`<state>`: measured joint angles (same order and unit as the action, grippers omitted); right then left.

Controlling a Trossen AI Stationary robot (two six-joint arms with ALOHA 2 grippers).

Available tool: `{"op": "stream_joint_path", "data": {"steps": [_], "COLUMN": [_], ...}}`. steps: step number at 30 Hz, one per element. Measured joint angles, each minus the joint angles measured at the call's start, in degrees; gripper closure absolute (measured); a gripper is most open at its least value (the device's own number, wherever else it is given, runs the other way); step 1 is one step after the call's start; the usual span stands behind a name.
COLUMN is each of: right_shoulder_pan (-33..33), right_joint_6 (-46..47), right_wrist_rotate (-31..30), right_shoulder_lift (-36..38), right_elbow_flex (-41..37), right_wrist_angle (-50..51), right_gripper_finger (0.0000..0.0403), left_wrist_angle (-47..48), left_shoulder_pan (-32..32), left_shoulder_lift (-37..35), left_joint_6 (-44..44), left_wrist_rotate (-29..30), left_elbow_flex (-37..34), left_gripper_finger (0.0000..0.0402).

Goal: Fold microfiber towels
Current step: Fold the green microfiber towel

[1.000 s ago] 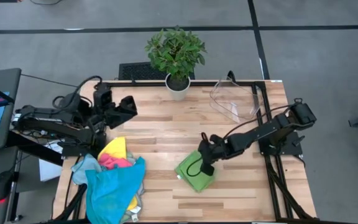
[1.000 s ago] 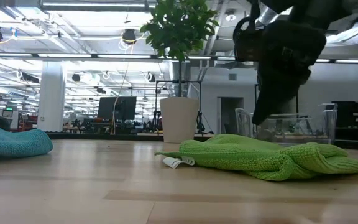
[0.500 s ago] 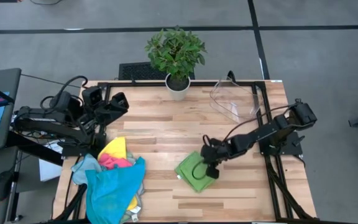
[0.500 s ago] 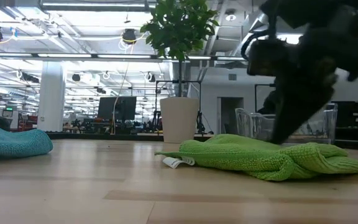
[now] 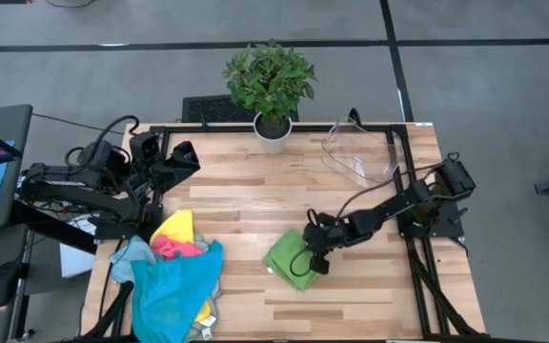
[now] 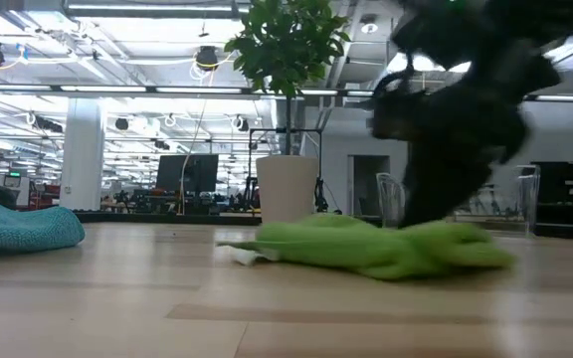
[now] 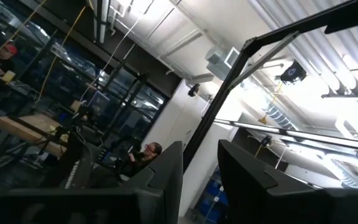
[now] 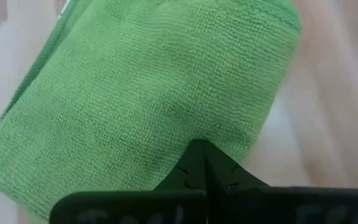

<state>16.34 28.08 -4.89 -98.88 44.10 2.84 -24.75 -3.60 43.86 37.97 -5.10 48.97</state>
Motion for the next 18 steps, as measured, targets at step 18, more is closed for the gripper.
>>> {"op": "stream_joint_path", "data": {"steps": [18], "right_shoulder_pan": [-28.7], "right_joint_6": [-19.7], "right_wrist_rotate": [3.0], "right_shoulder_lift": [-18.7], "right_elbow_flex": [37.9], "right_wrist_angle": [2.4], "right_gripper_finger": [0.0389], "left_wrist_angle": [10.5], "left_shoulder_pan": [0.0], "left_shoulder_lift": [-0.9], "left_joint_6": [-0.4], "left_wrist_rotate": [7.3], "left_elbow_flex": [0.1], "left_gripper_finger": [0.0308]}}
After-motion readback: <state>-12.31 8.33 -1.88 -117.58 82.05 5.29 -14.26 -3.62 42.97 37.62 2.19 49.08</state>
